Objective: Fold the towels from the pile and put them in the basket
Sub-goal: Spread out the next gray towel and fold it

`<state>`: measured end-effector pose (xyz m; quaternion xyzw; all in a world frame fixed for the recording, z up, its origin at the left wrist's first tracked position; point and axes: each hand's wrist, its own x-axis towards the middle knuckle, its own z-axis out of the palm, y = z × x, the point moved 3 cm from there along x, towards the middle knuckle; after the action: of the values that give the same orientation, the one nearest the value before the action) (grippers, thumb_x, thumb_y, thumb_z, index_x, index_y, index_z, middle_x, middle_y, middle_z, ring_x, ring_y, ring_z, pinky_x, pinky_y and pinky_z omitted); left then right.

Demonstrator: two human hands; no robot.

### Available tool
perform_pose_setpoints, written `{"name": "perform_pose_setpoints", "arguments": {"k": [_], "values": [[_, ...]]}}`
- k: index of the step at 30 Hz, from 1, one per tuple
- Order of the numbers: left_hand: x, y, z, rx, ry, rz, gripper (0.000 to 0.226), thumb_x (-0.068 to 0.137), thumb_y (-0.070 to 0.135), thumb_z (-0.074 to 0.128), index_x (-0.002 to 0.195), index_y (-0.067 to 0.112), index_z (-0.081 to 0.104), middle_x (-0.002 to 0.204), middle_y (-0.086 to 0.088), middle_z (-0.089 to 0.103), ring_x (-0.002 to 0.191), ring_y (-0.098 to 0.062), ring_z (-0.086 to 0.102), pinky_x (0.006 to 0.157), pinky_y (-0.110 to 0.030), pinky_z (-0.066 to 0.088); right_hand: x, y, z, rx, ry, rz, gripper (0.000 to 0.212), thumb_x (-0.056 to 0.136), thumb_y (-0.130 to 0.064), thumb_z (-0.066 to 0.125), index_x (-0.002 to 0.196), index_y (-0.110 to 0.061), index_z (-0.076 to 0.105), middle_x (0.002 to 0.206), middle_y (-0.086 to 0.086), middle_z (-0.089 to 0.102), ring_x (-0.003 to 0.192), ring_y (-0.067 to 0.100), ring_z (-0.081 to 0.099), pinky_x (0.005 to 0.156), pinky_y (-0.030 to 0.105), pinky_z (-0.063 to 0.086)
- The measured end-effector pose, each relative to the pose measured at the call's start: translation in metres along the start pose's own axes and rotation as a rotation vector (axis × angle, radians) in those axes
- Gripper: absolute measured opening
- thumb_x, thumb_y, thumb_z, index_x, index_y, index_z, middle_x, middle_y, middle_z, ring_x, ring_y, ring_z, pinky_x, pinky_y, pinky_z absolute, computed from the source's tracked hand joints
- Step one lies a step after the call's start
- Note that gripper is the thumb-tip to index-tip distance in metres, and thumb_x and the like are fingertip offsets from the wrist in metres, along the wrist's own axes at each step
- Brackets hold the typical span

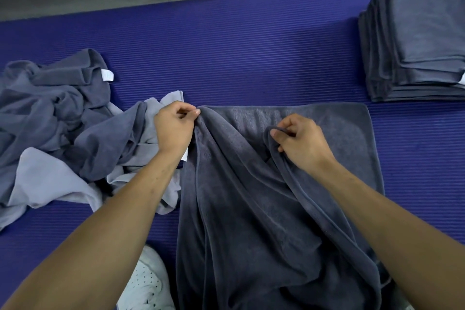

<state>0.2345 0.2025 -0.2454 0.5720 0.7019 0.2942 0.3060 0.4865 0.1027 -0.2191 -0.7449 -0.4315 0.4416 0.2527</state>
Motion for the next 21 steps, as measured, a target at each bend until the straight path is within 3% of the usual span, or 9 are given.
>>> {"name": "perform_pose_setpoints", "arguments": {"k": [9, 13, 16, 21], "values": [[0.014, 0.003, -0.002, 0.123, -0.138, 0.109, 0.012, 0.086, 0.013, 0.073, 0.08, 0.023, 0.071, 0.077, 0.012, 0.069, 0.075, -0.003, 0.065, 0.075, -0.013, 0.05, 0.002, 0.001, 0.004, -0.023, 0.003, 0.01, 0.012, 0.095, -0.025, 0.064, 0.086, -0.019, 0.06, 0.071, 0.004, 0.071, 0.069, 0.025, 0.069, 0.065, 0.038, 0.059], [0.02, 0.0, 0.001, 0.164, -0.132, 0.09, 0.007, 0.086, 0.014, 0.074, 0.093, 0.014, 0.073, 0.077, 0.009, 0.065, 0.072, -0.003, 0.061, 0.07, -0.004, 0.044, 0.004, 0.002, 0.006, -0.034, 0.009, 0.014, 0.012, 0.095, -0.026, 0.064, 0.085, -0.02, 0.06, 0.07, 0.003, 0.071, 0.068, 0.022, 0.069, 0.065, 0.036, 0.059], [0.021, -0.002, 0.003, 0.25, -0.111, 0.128, 0.016, 0.087, 0.019, 0.074, 0.102, 0.012, 0.073, 0.077, 0.006, 0.063, 0.077, -0.01, 0.059, 0.078, -0.014, 0.045, 0.004, 0.003, 0.007, -0.037, 0.009, 0.016, 0.012, 0.094, -0.026, 0.063, 0.084, -0.02, 0.06, 0.07, 0.002, 0.071, 0.067, 0.02, 0.069, 0.065, 0.035, 0.06], [0.018, 0.002, 0.006, 0.393, -0.165, 0.15, 0.013, 0.092, 0.022, 0.066, 0.094, 0.01, 0.069, 0.088, -0.001, 0.062, 0.088, -0.015, 0.057, 0.084, -0.024, 0.044, 0.003, 0.004, 0.005, -0.019, 0.013, 0.005, 0.011, 0.094, -0.024, 0.064, 0.085, -0.019, 0.061, 0.068, 0.0, 0.071, 0.065, 0.016, 0.069, 0.059, 0.027, 0.057]]}}
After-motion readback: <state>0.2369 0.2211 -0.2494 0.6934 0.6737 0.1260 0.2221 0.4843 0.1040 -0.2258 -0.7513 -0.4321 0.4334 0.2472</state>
